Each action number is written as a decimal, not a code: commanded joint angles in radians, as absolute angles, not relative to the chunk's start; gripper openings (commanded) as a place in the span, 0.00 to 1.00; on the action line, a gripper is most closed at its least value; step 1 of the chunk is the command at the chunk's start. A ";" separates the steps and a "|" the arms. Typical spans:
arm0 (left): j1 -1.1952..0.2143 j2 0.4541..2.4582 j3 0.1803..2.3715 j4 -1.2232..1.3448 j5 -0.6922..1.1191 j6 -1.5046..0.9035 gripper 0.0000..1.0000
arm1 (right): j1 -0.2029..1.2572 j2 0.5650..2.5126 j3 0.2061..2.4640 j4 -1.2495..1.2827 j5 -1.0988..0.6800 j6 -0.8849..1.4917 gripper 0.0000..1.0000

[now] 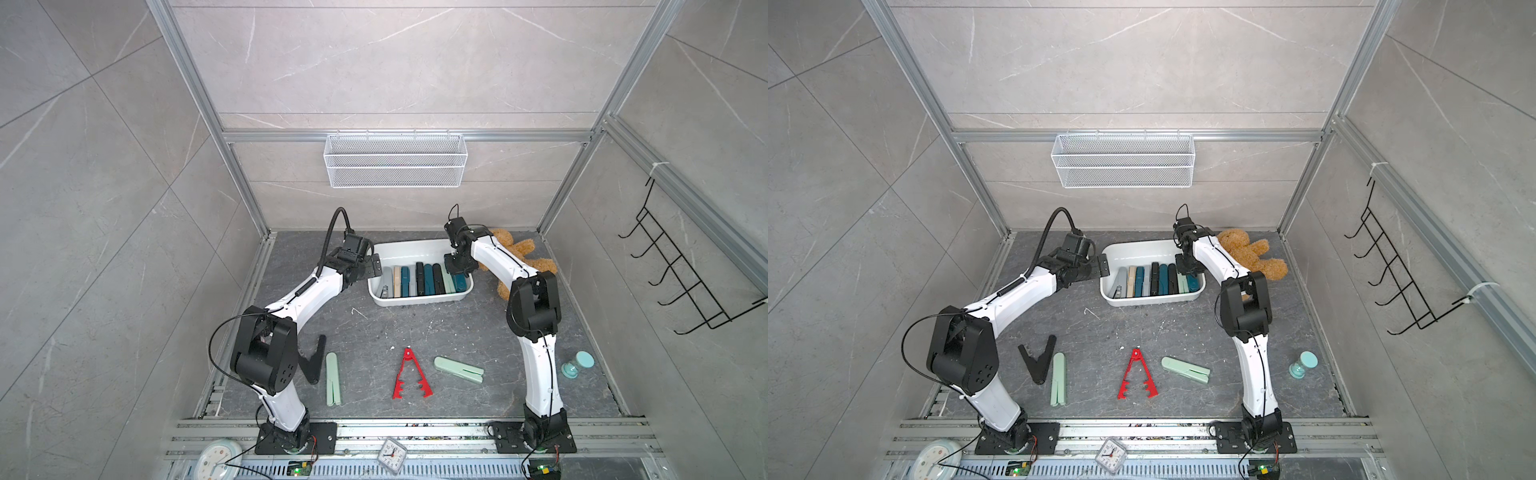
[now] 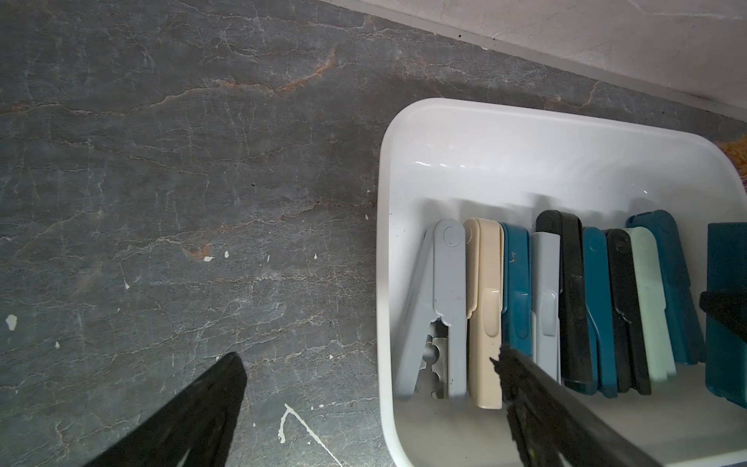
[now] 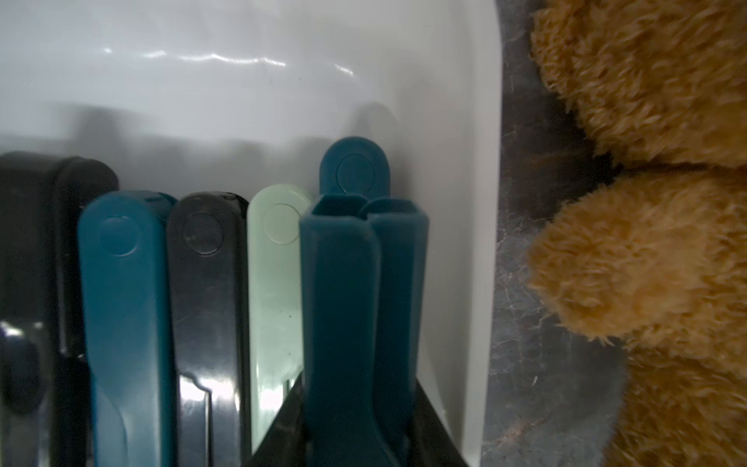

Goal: Put the pruning pliers into the storage box
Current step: Place the pruning pliers in the storage box.

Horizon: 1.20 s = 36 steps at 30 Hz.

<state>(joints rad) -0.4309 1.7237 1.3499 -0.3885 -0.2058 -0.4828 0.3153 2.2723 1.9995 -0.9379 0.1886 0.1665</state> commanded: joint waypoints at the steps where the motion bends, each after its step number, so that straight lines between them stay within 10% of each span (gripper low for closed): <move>1: -0.422 1.673 1.347 -0.394 -0.222 -0.494 1.00 | 0.313 2.300 2.051 -1.005 0.227 0.164 0.24; 22: -0.419 1.663 1.332 -0.400 -0.245 -0.483 1.00 | 0.311 2.362 2.152 -1.100 0.215 0.208 0.52; 36: -0.419 1.642 1.295 -0.350 -0.220 -0.483 1.00 | 0.310 1.919 1.675 -0.755 0.086 0.151 0.64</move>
<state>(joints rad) -0.4248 1.6966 1.3155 -0.3855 -0.2260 -0.4828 0.3134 2.0464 1.8042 -0.8909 0.1516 0.1848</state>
